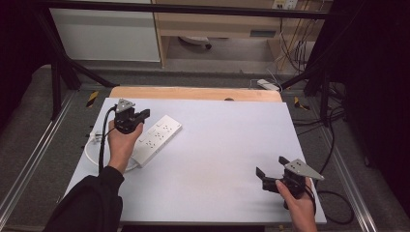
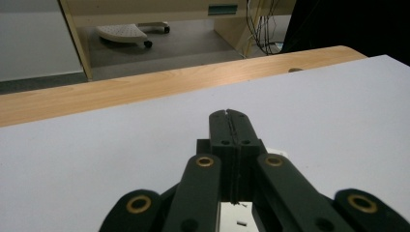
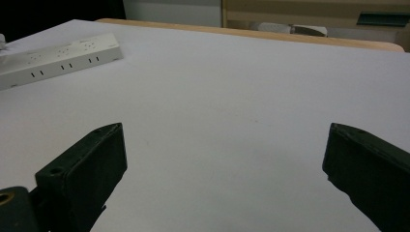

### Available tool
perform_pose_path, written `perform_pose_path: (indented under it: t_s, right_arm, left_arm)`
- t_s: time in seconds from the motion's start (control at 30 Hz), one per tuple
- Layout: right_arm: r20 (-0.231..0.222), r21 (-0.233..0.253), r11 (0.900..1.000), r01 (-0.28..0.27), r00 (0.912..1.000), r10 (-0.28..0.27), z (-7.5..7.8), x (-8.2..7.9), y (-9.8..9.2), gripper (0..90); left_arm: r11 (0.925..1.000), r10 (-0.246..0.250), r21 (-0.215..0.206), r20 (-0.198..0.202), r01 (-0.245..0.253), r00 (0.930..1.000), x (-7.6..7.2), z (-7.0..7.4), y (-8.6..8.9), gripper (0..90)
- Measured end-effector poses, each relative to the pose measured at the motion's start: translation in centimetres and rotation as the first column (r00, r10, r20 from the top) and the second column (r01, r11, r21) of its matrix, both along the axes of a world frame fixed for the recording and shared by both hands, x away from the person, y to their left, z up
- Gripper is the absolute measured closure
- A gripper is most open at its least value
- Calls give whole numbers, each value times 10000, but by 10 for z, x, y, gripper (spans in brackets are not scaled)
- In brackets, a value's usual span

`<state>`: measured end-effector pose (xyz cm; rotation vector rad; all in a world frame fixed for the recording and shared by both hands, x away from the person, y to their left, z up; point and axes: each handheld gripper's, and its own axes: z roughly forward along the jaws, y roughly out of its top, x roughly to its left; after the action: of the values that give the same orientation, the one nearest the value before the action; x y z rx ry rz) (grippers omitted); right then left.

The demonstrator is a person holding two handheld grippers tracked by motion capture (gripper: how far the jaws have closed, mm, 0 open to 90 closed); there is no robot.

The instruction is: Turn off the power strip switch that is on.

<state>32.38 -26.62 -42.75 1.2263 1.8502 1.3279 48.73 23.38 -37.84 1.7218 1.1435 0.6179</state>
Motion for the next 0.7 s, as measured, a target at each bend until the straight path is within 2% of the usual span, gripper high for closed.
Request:
perform_pose_path:
  t_s: [0.7]
  right_arm:
    - [-73, -20, 10000, -39, 10000, 39, -1, 1, 1, 23]
  left_arm:
    - [9989, -108, 439, -810, 144, 9967, 6, -16, -4, 900]
